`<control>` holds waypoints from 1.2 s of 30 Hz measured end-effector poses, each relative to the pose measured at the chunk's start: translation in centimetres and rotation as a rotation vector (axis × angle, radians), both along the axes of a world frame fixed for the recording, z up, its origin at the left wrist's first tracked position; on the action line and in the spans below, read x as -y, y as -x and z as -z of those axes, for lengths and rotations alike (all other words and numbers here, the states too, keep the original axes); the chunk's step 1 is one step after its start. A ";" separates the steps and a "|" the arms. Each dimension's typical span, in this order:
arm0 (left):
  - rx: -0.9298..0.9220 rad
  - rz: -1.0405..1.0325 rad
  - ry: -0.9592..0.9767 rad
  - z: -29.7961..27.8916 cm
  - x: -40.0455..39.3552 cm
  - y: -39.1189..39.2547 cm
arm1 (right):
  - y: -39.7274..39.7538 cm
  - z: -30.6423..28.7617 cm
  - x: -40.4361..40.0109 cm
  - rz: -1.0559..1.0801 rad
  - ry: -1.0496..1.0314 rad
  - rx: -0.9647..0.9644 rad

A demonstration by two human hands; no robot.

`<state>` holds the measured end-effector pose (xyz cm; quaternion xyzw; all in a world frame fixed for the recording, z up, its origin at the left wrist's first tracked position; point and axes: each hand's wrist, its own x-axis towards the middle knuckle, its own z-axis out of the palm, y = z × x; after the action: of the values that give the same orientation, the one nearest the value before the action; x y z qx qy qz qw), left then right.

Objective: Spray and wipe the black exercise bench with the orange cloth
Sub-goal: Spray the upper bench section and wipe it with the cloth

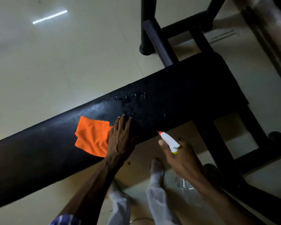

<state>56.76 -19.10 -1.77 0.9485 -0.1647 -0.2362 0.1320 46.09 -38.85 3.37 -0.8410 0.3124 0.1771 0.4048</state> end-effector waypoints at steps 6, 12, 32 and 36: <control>0.090 -0.078 0.185 -0.8 -2.9 -0.3 | -4.0 -1.2 -2.7 0.035 -0.232 0.090; 0.127 -0.237 0.220 -1.7 -10.6 -0.1 | -9.6 -2.8 -9.2 -0.114 -0.275 0.339; 0.011 -0.382 0.036 2.1 -27.5 2.1 | -19.5 -2.1 -33.9 -0.456 -0.248 0.500; 0.031 -0.390 0.071 2.5 -28.6 3.0 | -19.4 -1.1 -34.6 -0.510 -0.224 0.446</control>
<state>53.81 9.48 -4.24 0.9607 0.0119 -0.1856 0.2061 65.46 -4.22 4.50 -0.8604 -0.0251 0.1175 0.4953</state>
